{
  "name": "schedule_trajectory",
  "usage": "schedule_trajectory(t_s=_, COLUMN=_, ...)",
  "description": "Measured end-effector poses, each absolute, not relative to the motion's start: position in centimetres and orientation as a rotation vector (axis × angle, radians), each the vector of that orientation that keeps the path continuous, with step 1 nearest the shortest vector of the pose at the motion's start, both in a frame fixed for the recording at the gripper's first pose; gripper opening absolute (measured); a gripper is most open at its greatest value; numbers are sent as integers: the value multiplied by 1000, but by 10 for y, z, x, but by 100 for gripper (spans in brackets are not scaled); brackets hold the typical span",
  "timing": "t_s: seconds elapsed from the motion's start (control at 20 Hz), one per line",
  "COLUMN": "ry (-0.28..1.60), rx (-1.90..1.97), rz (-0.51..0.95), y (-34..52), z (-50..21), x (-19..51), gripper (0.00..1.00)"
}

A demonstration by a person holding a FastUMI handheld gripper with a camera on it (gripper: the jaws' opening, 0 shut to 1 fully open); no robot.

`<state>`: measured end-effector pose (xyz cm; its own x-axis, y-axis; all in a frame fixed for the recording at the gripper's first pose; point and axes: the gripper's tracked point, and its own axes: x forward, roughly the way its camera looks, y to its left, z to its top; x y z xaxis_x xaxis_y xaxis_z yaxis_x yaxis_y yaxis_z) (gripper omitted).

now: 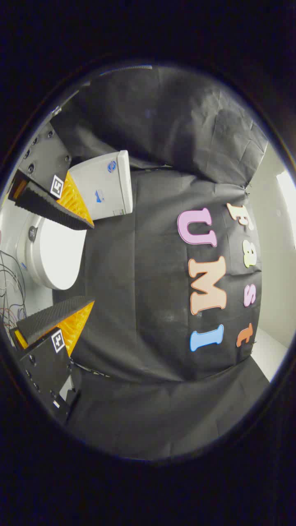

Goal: Open the toilet lid.

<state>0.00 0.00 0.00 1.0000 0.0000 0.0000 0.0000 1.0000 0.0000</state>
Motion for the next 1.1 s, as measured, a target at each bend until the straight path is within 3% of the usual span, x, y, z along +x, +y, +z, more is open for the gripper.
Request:
schedule_trajectory(t_s=0.25, ry=6, rx=-4, rz=14, y=5, z=-2, x=23, gripper=100)
schedule_trajectory(t_s=0.6, ry=-132, rx=62, rz=58, y=34, z=17, x=60, gripper=99)
schedule_trajectory(t_s=1.1, ry=-141, rx=466, rz=-283, y=42, z=-44, x=90, gripper=95)
